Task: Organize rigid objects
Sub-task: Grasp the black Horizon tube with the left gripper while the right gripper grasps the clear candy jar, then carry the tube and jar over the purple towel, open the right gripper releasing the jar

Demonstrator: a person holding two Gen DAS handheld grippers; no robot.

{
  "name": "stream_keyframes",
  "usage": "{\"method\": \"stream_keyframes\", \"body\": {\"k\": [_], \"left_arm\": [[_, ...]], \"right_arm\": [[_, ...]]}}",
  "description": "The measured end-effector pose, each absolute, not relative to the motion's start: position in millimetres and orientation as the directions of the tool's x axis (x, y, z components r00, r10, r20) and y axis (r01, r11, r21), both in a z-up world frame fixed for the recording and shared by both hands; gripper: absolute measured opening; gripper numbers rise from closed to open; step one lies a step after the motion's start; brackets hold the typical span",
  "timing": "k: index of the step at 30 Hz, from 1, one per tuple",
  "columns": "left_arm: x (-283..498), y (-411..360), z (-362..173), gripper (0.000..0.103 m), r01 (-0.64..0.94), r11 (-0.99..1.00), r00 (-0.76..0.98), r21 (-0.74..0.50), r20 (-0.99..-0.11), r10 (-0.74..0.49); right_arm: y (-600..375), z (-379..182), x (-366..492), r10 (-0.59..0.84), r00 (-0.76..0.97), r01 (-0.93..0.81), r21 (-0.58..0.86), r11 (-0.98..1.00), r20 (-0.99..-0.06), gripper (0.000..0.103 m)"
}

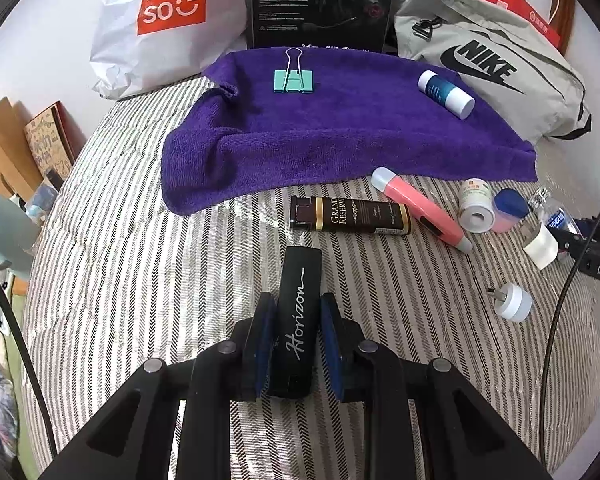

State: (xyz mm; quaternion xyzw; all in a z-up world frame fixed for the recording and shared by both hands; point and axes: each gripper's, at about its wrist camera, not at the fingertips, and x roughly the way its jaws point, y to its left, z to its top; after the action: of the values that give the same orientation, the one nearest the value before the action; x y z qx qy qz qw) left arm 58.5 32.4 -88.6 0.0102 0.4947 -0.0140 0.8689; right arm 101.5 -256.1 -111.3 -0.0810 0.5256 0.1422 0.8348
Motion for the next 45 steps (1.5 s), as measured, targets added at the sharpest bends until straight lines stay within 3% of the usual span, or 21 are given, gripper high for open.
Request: {"method": "stream_keyframes", "body": {"k": [27,33,45], "left_arm": [[61,28,-89,0.028,0.031,0.999,0.487,0.014,-0.873,-0.003],[61,27,-88,0.021,0.037,0.999,0.486,0.006,-0.874,-0.013],[57,27,-88,0.021,0.041,0.999,0.49,0.017,-0.872,-0.005]], "right_arm": [[-257,-110,94,0.173,0.403,-0.376,0.01,0.926,-0.898,0.046],[-260,-109,94,0.18,0.402,-0.371,0.021,0.929,-0.898,0.042],[-265,-109,88,0.162,0.389,-0.346,0.019,0.938,-0.907,0.042]]}}
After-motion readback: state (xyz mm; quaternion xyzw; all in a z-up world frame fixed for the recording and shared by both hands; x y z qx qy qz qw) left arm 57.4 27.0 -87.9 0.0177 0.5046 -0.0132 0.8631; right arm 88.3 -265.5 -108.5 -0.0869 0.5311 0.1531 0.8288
